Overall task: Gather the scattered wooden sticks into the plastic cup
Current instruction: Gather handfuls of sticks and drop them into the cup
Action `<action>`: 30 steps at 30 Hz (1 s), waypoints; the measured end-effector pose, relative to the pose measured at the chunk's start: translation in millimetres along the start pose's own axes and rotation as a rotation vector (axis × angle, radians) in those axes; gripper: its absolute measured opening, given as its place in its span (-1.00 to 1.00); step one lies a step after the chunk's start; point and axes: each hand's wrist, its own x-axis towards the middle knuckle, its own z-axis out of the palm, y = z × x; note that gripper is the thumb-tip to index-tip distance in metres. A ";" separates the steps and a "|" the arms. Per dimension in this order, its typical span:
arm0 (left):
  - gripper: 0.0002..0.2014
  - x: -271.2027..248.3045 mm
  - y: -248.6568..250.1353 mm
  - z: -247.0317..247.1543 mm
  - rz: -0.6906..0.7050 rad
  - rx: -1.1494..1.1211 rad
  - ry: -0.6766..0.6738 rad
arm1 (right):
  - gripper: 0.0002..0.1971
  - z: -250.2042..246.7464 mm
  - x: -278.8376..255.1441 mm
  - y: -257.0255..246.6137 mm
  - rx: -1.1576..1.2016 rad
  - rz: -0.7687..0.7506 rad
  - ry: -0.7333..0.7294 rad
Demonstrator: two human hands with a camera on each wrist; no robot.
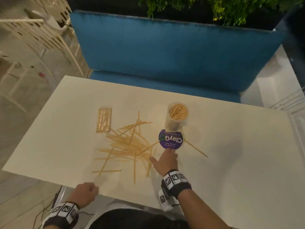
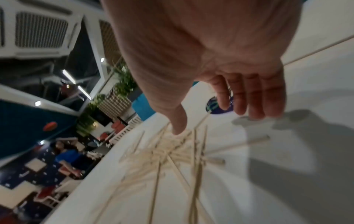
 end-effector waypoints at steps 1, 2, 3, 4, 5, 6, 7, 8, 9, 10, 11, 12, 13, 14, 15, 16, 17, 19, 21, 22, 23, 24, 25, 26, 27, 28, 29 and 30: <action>-0.68 -1.8 3.2 -2.3 0.009 0.004 0.003 | -0.10 10.8 -1.9 2.7 -0.020 0.024 -0.014; -0.69 -2.6 6.1 -4.1 0.021 0.013 0.011 | -0.07 19.4 -3.5 4.4 -0.047 0.014 0.003; -0.70 -2.1 8.8 -6.3 0.036 0.028 0.023 | -0.10 27.4 -4.1 5.2 -0.077 -0.013 0.029; -0.70 0.0 11.9 -8.7 0.058 0.046 0.033 | -0.16 33.1 -4.1 4.8 -0.106 -0.048 0.060; -0.70 3.2 15.0 -11.6 0.078 0.063 0.037 | -0.25 39.8 -1.9 3.8 -0.125 -0.085 0.078; -0.70 8.3 18.2 -15.6 0.105 0.070 0.043 | -0.35 44.6 0.7 1.5 -0.129 -0.124 0.089; -0.71 14.1 22.0 -20.9 0.133 0.073 0.046 | -0.47 47.9 3.5 -1.8 -0.125 -0.165 0.089; -0.73 21.4 26.6 -26.6 0.169 0.081 0.046 | -0.57 49.6 6.7 -5.8 -0.125 -0.199 0.082; -0.73 29.2 31.8 -32.4 0.209 0.098 0.045 | -0.66 51.7 10.2 -9.2 -0.123 -0.223 0.081; -0.74 37.9 37.5 -37.8 0.258 0.121 0.041 | -0.74 52.9 12.7 -12.5 -0.121 -0.238 0.084; -0.74 46.5 43.3 -43.6 0.304 0.138 0.034 | -0.79 53.9 14.7 -15.9 -0.122 -0.243 0.086; -0.75 55.5 48.2 -48.6 0.345 0.144 0.022 | -0.82 54.4 16.1 -19.2 -0.130 -0.240 0.086; -0.75 64.0 51.9 -54.6 0.378 0.152 0.011 | -0.83 55.0 17.0 -22.9 -0.148 -0.234 0.095; -0.75 73.2 53.9 -60.1 0.408 0.164 0.006 | -0.83 54.4 17.9 -26.5 -0.166 -0.221 0.104; -0.75 82.2 54.3 -65.5 0.437 0.181 0.005 | -0.82 54.3 19.4 -30.3 -0.176 -0.213 0.123; -0.75 91.0 53.8 -70.5 0.465 0.199 0.000 | -0.82 53.4 21.0 -34.0 -0.180 -0.204 0.143; -0.75 98.5 52.7 -74.7 0.493 0.222 -0.011 | -0.83 52.5 21.8 -38.3 -0.183 -0.201 0.170; -0.74 110.0 51.0 -78.2 0.556 0.282 -0.041 | -0.85 49.9 22.4 -50.4 -0.175 -0.211 0.266; -0.75 117.2 50.2 -78.6 0.610 0.336 -0.071 | -0.89 52.4 21.1 -66.3 -0.233 -0.250 0.346; -0.75 120.4 49.7 -78.3 0.629 0.349 -0.080 | -0.89 55.2 20.0 -75.4 -0.273 -0.268 0.355; -0.76 123.3 49.4 -78.2 0.643 0.354 -0.084 | -0.90 58.3 19.4 -84.2 -0.301 -0.289 0.346; -0.76 126.3 48.6 -78.2 0.658 0.358 -0.085 | -0.91 62.1 20.6 -91.4 -0.322 -0.311 0.329; -0.77 127.6 47.9 -78.1 0.671 0.359 -0.081 | -0.92 64.9 22.0 -96.8 -0.350 -0.329 0.306; -0.78 128.3 47.0 -78.2 0.679 0.356 -0.073 | -0.92 67.0 23.7 -100.6 -0.387 -0.343 0.290; -0.78 128.6 46.1 -78.8 0.685 0.348 -0.066 | -0.87 67.0 26.2 -103.2 -0.415 -0.344 0.276; -0.79 128.3 45.1 -78.4 0.689 0.340 -0.063 | -0.81 64.2 28.2 -104.8 -0.417 -0.336 0.269; -0.79 128.1 44.3 -78.0 0.692 0.333 -0.064 | -0.76 58.0 29.9 -107.5 -0.380 -0.321 0.283; -0.80 127.7 44.2 -78.2 0.695 0.330 -0.063 | -0.72 50.3 32.5 -110.4 -0.331 -0.315 0.311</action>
